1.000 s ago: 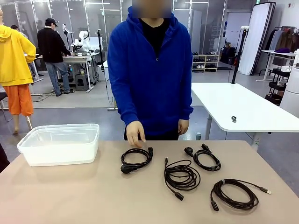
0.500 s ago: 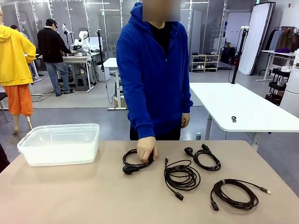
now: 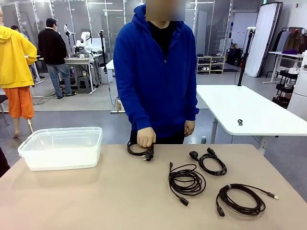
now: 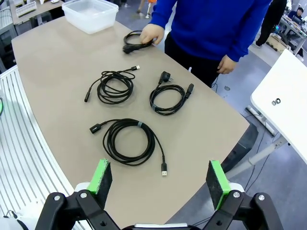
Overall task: Organize and store the cables.
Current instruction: Place the Power Cable into the Organizing box.
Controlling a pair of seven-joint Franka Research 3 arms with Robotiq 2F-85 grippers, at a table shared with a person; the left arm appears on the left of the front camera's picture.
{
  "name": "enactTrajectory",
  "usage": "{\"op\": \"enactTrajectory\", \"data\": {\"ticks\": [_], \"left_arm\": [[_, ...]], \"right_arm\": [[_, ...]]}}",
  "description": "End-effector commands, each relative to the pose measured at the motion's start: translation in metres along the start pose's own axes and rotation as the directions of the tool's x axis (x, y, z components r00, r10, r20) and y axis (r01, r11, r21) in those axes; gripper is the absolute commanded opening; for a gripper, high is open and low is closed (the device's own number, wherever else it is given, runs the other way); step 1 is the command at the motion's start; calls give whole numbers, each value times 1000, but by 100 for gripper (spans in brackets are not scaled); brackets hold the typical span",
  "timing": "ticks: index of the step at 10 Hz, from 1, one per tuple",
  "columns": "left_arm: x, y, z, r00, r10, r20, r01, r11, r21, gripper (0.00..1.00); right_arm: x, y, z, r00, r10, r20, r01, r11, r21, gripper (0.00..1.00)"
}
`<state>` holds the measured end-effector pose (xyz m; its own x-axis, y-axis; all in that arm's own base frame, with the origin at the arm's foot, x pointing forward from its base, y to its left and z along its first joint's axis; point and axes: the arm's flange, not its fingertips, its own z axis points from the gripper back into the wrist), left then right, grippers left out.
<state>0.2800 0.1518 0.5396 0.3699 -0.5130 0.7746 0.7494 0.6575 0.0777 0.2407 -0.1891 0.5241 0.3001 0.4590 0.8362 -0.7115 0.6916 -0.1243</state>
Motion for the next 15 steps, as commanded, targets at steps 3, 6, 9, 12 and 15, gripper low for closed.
{"op": "enactTrajectory", "data": {"ticks": [3, 6, 9, 12, 15], "left_arm": [[0, 0, 0, 1000, -13, 2, 13, 1000, -5, 100], [0, 0, 0, 1000, -13, 2, 13, 1000, -5, 100], [0, 0, 0, 1000, -13, 2, 13, 1000, -5, 100], [0, 0, 0, 1000, -13, 2, 13, 1000, -5, 100], [0, 0, 0, 1000, -13, 2, 13, 1000, -5, 100]], "right_arm": [[-1, 0, 1, 1000, 17, 3, -17, 1000, 6, 100], [-1, 0, 1, 1000, 17, 3, -17, 1000, 6, 100], [-1, 0, 1, 1000, 17, 3, -17, 1000, 6, 100], [-1, 0, -1, 1000, -1, 2, 1, 1000, 2, 100], [44, -3, -75, 961, 166, -219, -167, 986, 17, 100]]}}
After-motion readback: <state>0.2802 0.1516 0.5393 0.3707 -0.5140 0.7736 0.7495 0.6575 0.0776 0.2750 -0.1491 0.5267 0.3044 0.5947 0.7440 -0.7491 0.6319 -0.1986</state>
